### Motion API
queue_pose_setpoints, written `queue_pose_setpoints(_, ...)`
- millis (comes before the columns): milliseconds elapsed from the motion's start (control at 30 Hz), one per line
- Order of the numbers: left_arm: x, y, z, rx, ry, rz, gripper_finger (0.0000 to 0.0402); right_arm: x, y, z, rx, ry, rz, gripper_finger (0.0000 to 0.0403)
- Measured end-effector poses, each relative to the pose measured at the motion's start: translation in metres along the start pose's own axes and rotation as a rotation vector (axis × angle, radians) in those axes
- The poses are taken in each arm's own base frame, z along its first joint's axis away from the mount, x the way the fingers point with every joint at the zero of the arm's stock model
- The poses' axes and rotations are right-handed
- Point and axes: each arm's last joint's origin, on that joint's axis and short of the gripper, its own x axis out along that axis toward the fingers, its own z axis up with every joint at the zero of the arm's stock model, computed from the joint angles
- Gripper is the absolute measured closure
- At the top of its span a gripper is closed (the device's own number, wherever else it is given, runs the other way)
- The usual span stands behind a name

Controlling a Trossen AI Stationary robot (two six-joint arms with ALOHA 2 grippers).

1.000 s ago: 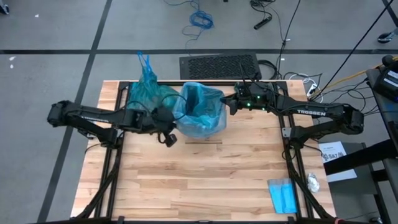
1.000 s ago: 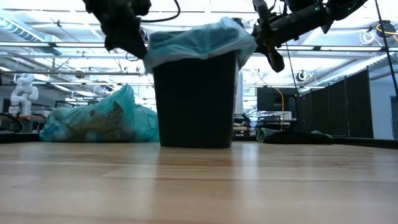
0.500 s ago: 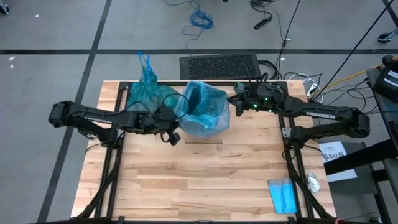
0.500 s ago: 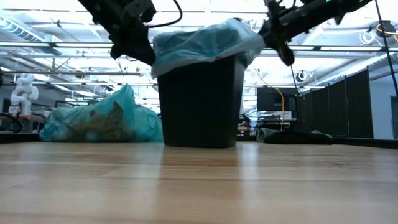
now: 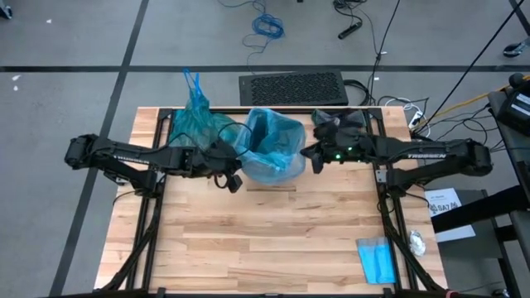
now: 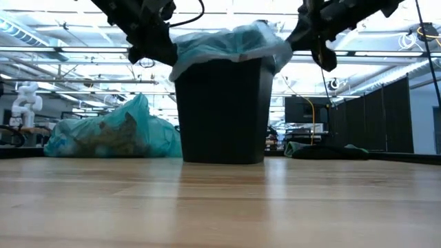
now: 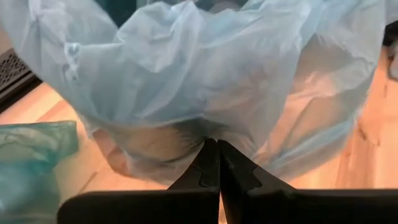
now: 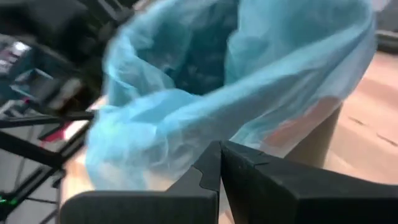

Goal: Place trash/remove bag and relplace
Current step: Put the new blue trash bag in the black trash bin

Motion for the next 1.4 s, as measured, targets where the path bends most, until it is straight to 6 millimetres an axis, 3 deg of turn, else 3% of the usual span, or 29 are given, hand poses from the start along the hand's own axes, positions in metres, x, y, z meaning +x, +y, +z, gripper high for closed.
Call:
queue_pose_setpoints(267, 0.011, -0.010, 0.005, -0.023, -0.034, -0.113, 0.0401, 0.030, -0.001, -0.014, -0.006, 0.073, -0.054, 0.0403)
queue_pose_setpoints(533, 0.039, -0.023, -0.003, -0.038, -0.012, -0.158, 0.0401, 0.040, -0.015, -0.011, -0.010, 0.088, -0.108, 0.0403)
queue_pose_setpoints(633, 0.037, -0.024, 0.000, -0.039, -0.025, -0.171, 0.0401, 0.035, -0.017, -0.008, -0.005, 0.086, -0.102, 0.0403)
queue_pose_setpoints(867, 0.010, -0.028, 0.021, -0.004, -0.110, -0.259, 0.0401, 0.001, -0.012, 0.000, 0.000, 0.046, -0.077, 0.0403)
queue_pose_setpoints(1067, 0.000, -0.029, 0.012, 0.032, -0.032, -0.256, 0.0401, -0.025, -0.008, 0.002, 0.000, -0.017, -0.085, 0.0403)
queue_pose_setpoints(1233, 0.001, -0.029, 0.002, 0.054, 0.050, -0.218, 0.0401, -0.032, 0.001, 0.013, -0.021, -0.126, -0.010, 0.0403)
queue_pose_setpoints(1400, -0.002, -0.033, 0.004, 0.040, 0.000, -0.199, 0.0401, -0.025, 0.022, 0.041, -0.125, -0.129, -0.013, 0.0403)
